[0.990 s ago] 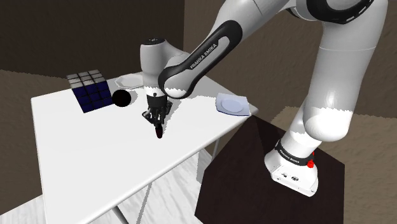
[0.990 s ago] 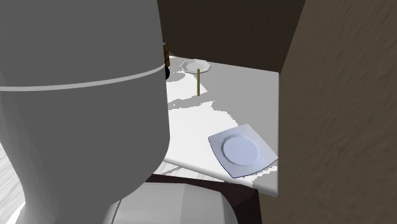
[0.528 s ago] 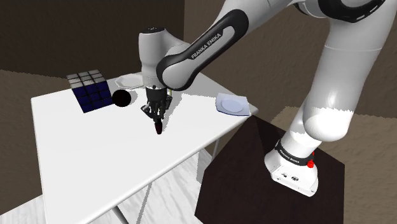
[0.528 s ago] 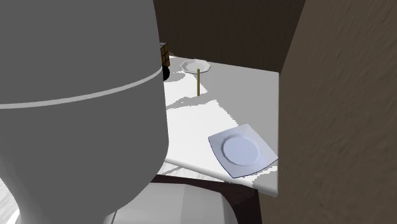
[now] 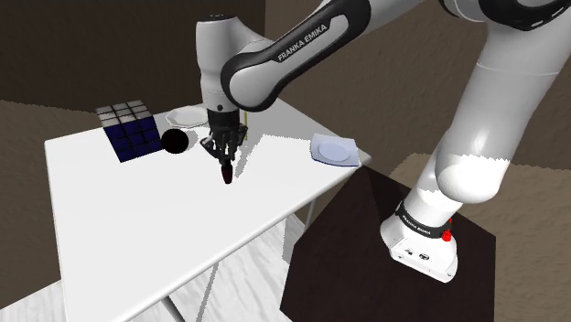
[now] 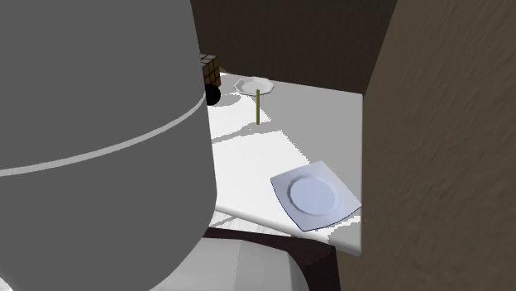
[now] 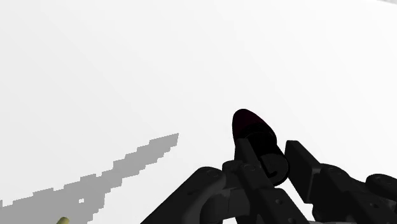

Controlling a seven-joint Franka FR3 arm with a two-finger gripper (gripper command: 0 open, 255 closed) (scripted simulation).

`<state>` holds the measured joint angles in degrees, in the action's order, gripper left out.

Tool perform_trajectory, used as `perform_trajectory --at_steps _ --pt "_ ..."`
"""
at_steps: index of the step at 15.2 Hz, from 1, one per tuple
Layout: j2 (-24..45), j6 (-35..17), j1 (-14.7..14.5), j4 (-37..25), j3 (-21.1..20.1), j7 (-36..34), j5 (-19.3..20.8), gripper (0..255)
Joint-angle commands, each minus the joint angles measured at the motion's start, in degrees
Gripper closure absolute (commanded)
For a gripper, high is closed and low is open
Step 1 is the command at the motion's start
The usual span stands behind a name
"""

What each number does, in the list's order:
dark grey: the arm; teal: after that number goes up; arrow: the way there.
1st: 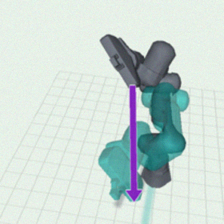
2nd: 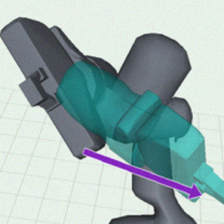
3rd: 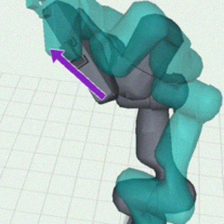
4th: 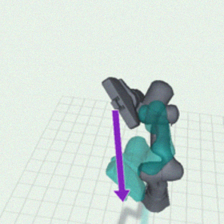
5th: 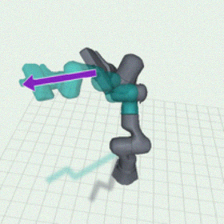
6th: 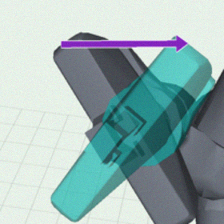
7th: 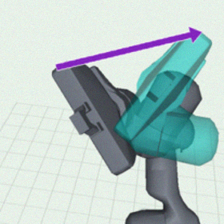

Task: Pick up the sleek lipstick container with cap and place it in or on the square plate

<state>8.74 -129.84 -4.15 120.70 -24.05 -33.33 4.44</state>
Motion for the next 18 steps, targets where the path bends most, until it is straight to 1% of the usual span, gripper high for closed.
perform_trajectory --at_steps 1,4,8,12,18 --pt "-0.9 1.5 0.1 -0.7 -0.1 0.4 -0.5 255" --pt "-1.9 3.1 0.2 -1.4 -0.2 0.8 -1.1 255" --pt "-8.6 2.3 3.1 5.6 1.5 7.3 -4.7 255" --pt "-14.7 2.1 5.3 11.5 4.2 13.9 -7.4 255" --pt "-22.6 3.0 8.2 18.5 9.4 23.4 -9.4 255"
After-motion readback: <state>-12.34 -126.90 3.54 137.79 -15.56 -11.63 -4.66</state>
